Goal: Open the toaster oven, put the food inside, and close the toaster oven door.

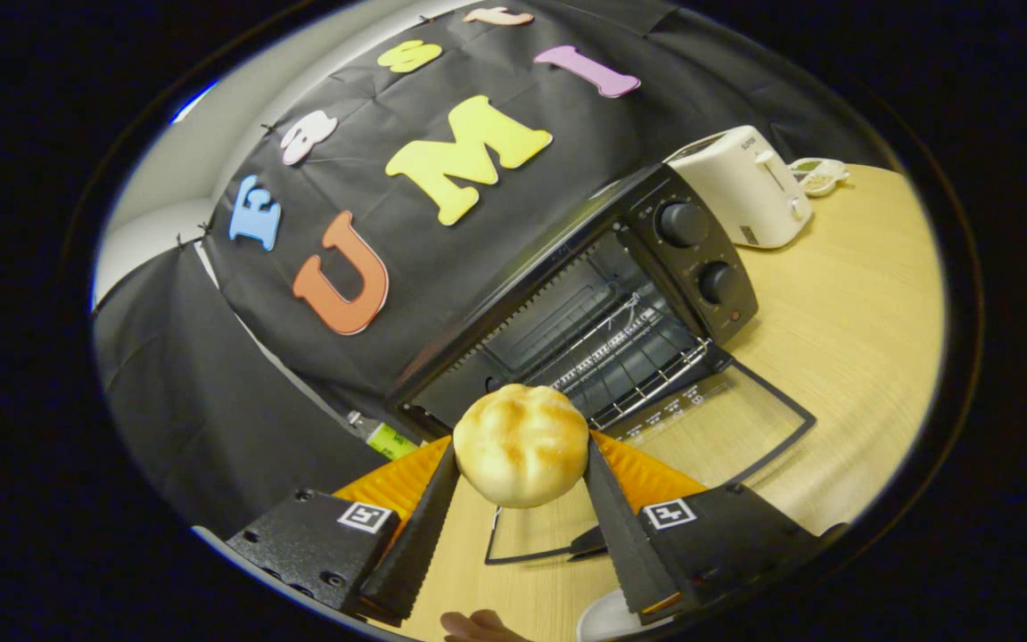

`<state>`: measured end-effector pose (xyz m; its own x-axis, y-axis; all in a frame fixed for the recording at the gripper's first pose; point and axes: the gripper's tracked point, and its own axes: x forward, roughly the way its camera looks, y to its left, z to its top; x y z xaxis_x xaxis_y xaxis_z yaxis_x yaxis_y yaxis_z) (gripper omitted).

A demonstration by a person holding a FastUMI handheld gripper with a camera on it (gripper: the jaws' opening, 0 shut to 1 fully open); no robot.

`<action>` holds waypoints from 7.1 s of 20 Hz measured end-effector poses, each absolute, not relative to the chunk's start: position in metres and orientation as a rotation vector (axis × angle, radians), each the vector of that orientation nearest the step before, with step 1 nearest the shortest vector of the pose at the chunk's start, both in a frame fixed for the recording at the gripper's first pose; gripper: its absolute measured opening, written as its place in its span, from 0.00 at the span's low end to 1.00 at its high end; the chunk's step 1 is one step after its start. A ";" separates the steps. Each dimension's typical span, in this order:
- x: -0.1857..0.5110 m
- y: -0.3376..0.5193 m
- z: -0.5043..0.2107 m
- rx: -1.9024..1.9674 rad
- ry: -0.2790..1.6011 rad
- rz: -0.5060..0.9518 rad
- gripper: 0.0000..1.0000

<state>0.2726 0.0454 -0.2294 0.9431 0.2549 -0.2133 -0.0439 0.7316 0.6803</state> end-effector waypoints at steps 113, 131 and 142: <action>0.220 0.047 -0.220 0.027 0.244 -0.016 1.00; 0.214 0.037 -0.319 0.071 0.599 -0.056 1.00; 0.220 0.039 -0.294 0.077 0.509 -0.059 1.00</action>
